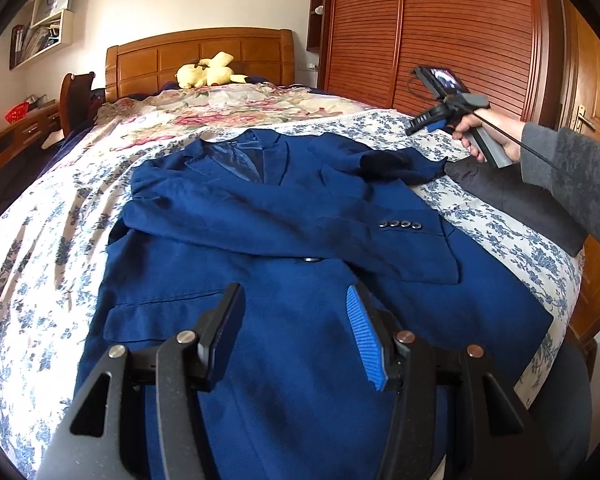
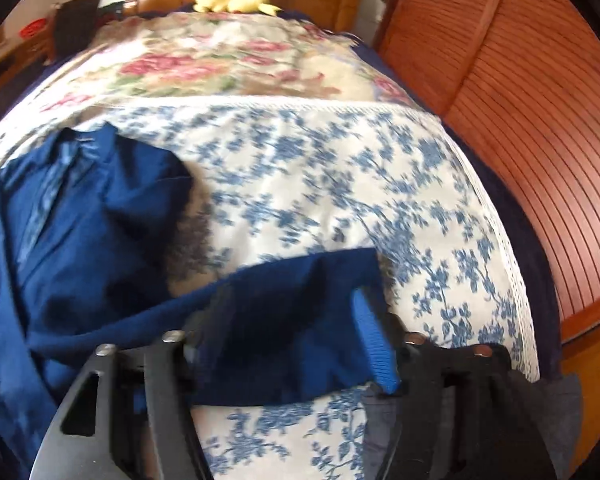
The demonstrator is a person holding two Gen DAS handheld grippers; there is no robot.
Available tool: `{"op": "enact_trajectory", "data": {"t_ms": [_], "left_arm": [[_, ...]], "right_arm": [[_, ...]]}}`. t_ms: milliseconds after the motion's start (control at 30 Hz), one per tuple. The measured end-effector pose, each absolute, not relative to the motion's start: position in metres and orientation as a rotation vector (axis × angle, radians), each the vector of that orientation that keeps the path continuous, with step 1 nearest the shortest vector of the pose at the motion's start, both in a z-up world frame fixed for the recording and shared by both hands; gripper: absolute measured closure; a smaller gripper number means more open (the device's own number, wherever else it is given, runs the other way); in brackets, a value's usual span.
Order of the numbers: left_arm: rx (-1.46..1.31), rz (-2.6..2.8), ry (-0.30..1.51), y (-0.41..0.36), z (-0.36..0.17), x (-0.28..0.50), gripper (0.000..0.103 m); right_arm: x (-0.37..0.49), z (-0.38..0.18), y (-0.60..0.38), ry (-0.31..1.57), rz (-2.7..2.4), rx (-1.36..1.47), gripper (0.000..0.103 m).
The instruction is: Fold large clothes
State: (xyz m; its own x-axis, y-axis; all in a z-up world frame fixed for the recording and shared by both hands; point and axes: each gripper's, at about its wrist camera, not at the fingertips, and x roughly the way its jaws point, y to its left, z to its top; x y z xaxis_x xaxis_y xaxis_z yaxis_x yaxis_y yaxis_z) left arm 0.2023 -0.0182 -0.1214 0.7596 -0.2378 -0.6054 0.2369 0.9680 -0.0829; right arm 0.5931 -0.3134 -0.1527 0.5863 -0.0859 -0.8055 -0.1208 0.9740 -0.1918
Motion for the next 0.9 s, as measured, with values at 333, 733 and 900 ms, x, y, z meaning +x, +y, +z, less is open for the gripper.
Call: {"op": "enact_trajectory", "data": {"t_ms": [333,733,900], "left_arm": [[-0.005,-0.239,0.673,-0.004,-0.124,0.199,0.051],[0.013,-0.241,0.681,-0.008,-0.126,0.203,0.051],[0.012,-0.238,0.670,-0.007,-0.124,0.201,0.051]], "right_arm": [[0.626,-0.205,-0.355,1.109,-0.058,-0.214,0.037],[0.623,-0.236,-0.367,1.175,0.030,-0.083,0.060],[0.608,-0.234,-0.352,1.158,0.084,-0.101,0.098]]}}
